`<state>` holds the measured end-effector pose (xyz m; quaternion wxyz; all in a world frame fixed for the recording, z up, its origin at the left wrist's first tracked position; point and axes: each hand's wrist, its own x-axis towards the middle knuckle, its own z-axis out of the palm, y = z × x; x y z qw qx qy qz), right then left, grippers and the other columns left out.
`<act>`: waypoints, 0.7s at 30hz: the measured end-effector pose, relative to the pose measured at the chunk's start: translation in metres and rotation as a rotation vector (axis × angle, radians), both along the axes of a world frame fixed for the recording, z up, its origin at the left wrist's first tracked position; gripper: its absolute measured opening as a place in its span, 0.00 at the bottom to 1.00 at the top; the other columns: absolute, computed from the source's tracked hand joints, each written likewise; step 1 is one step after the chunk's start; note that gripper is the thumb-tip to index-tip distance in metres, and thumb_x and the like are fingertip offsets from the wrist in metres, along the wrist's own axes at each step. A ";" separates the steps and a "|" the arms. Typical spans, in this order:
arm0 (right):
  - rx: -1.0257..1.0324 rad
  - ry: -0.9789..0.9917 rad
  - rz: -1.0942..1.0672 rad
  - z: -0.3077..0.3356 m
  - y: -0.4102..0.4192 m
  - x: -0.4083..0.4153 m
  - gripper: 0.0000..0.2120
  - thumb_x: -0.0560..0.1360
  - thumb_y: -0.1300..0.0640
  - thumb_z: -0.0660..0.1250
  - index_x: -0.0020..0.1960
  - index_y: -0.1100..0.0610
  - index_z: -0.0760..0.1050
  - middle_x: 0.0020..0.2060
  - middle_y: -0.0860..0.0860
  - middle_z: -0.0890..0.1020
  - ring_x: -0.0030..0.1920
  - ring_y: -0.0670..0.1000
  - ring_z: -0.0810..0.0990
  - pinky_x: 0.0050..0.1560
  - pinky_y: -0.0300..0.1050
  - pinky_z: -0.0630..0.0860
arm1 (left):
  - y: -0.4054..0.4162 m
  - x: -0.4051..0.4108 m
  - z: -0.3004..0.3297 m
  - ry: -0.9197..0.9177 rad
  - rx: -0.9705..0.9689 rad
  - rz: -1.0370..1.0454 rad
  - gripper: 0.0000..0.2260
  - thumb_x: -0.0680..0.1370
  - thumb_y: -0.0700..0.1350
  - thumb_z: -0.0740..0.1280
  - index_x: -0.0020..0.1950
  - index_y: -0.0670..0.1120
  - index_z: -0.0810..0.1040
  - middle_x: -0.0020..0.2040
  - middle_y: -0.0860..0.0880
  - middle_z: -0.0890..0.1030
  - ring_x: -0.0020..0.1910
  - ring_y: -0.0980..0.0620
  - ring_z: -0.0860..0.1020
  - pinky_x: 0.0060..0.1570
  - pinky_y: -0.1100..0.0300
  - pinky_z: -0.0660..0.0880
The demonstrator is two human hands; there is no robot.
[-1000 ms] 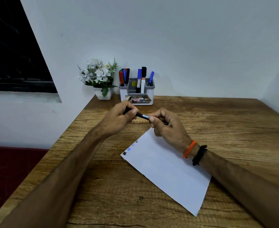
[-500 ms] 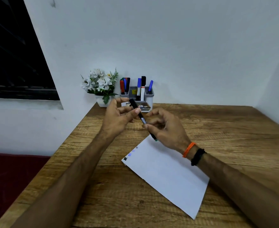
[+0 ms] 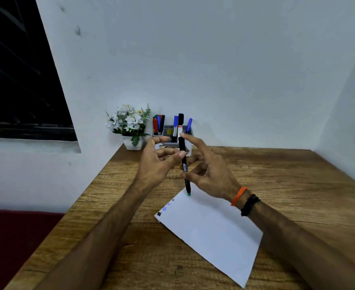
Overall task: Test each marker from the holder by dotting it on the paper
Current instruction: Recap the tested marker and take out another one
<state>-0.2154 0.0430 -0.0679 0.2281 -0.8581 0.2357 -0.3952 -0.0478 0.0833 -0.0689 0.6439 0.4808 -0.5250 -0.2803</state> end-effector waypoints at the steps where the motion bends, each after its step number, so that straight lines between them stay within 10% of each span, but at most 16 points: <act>1: 0.005 -0.004 -0.002 0.001 -0.002 -0.001 0.45 0.70 0.63 0.75 0.75 0.36 0.57 0.42 0.47 0.82 0.32 0.46 0.84 0.39 0.44 0.83 | -0.001 0.003 -0.002 -0.029 0.017 0.017 0.29 0.64 0.53 0.74 0.61 0.47 0.69 0.44 0.49 0.84 0.46 0.56 0.83 0.49 0.57 0.78; 12: 0.052 -0.078 -0.165 0.019 -0.058 0.009 0.43 0.70 0.61 0.76 0.75 0.39 0.58 0.42 0.49 0.83 0.32 0.46 0.83 0.44 0.41 0.81 | -0.048 0.031 -0.046 -0.990 0.477 0.401 0.34 0.75 0.69 0.57 0.71 0.46 0.68 0.72 0.44 0.69 0.70 0.44 0.67 0.69 0.45 0.65; 21: 0.004 -0.180 -0.281 0.038 -0.114 0.034 0.43 0.68 0.63 0.76 0.75 0.41 0.59 0.39 0.47 0.83 0.31 0.47 0.84 0.46 0.50 0.83 | -0.059 0.037 -0.060 -1.173 0.622 0.338 0.37 0.75 0.71 0.44 0.76 0.50 0.62 0.78 0.44 0.58 0.77 0.43 0.54 0.74 0.41 0.52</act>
